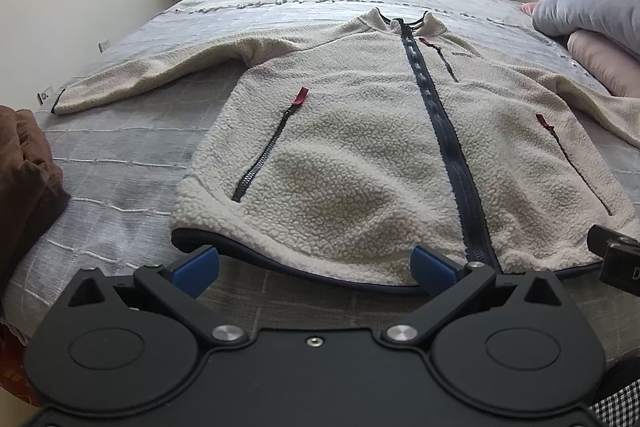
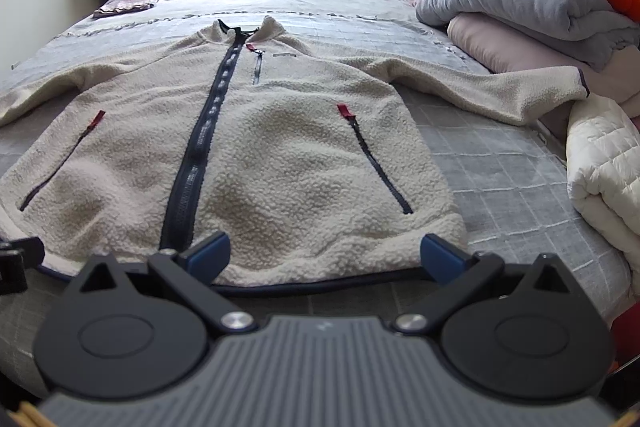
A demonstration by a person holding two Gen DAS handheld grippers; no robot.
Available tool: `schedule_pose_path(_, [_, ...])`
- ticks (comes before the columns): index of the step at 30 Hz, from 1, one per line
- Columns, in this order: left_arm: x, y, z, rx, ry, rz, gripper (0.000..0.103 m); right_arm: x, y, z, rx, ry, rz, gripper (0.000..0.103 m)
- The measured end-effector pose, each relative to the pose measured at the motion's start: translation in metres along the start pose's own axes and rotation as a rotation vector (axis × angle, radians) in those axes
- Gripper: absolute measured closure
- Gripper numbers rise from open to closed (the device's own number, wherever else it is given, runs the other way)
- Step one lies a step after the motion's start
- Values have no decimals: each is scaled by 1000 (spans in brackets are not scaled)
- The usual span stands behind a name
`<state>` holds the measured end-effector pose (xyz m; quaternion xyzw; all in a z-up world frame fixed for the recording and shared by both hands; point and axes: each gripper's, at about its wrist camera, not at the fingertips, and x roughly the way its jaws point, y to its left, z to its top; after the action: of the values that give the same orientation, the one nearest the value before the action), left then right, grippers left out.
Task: Fold large clothes
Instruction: 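Move both tools over the jacket hem, fingers open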
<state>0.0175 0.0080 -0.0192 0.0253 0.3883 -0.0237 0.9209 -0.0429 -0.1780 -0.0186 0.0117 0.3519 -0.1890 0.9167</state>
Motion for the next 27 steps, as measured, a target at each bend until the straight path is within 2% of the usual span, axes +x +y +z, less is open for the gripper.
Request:
schedule_pose_path(10, [3, 7, 0, -28, -9, -27, 0, 3, 8, 4, -27, 1, -5, 0])
schedule_pose_path(19, [3, 9, 1, -8, -34, -49, 0, 4, 14, 7, -46, 0, -11, 0])
schedule_pose_path(27, [5, 11, 2, -19, -14, -78, 0, 6, 19, 8, -60, 0, -10, 0])
